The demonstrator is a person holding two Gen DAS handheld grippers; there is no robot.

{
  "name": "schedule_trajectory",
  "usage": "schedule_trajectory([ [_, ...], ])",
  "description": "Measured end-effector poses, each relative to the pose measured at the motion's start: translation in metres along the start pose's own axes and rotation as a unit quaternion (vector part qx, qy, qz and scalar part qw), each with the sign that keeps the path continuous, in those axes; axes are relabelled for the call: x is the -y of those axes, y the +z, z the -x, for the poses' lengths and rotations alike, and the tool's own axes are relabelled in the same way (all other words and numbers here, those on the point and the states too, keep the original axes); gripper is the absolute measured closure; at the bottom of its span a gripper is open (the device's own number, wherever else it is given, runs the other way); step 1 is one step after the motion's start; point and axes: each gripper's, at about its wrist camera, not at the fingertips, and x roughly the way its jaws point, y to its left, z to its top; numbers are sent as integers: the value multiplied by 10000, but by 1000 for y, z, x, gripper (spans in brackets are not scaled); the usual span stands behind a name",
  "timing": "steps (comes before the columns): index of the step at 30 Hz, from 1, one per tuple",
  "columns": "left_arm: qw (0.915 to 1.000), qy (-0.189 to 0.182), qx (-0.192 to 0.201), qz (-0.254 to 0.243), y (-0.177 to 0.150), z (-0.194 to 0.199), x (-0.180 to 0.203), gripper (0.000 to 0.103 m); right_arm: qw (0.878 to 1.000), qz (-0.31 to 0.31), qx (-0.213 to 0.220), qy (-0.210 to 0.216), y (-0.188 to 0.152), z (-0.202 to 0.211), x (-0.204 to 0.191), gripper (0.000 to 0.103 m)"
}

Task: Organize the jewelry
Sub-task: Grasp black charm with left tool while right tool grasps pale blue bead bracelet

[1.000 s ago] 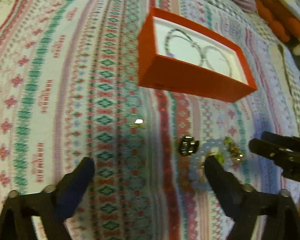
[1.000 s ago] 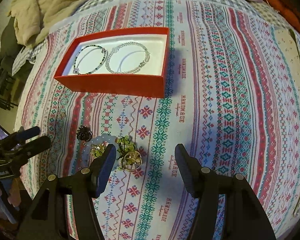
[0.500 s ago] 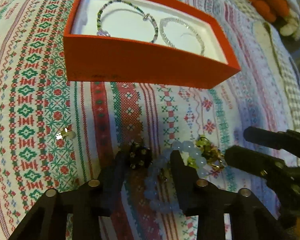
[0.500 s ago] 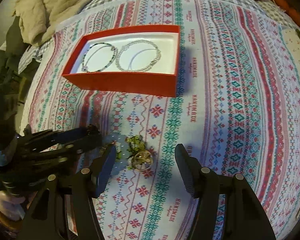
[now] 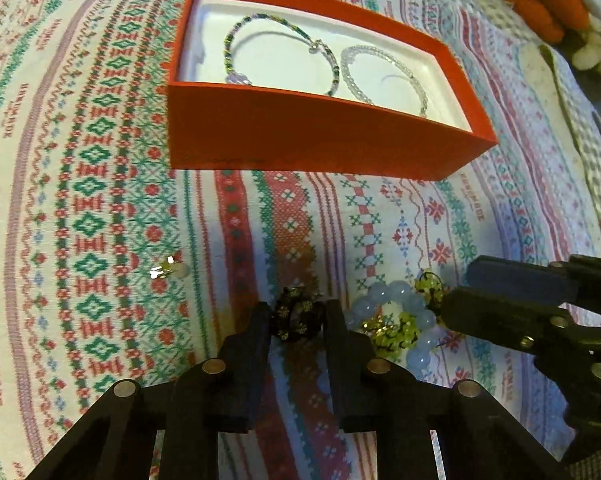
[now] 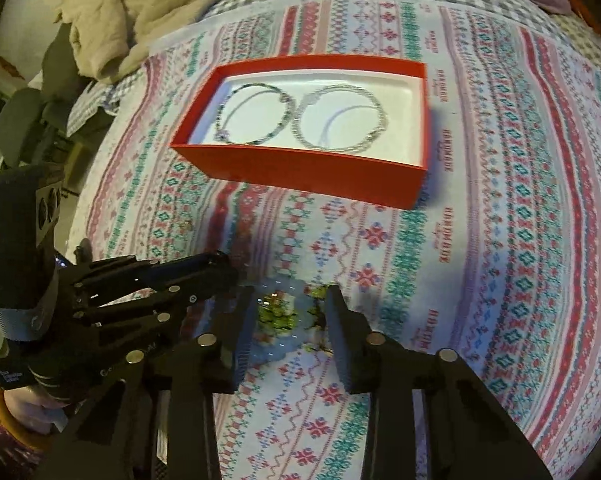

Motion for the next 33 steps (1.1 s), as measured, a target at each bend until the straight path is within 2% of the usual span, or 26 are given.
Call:
schedule_trajectory([
  [8,10000,19,-23,69,-7,7,-14,83,9998,-14,-178,48,6,-19,-3,78],
  [18,9999,-5,-81,129,-11,9,-21,83,9988,29,-456,-193,7,-42,5,80],
  [22,9998,24,-114,157,-10,7,-21,83,9971,355,-404,-542,3,-46,-4,88],
  [26,9998,40,-114,169,-10,6,-19,83,9954,534,-347,-709,2,-46,-11,91],
  [33,9998,19,-55,168,-8,12,-19,83,9969,597,-135,-497,2,-29,-23,91],
])
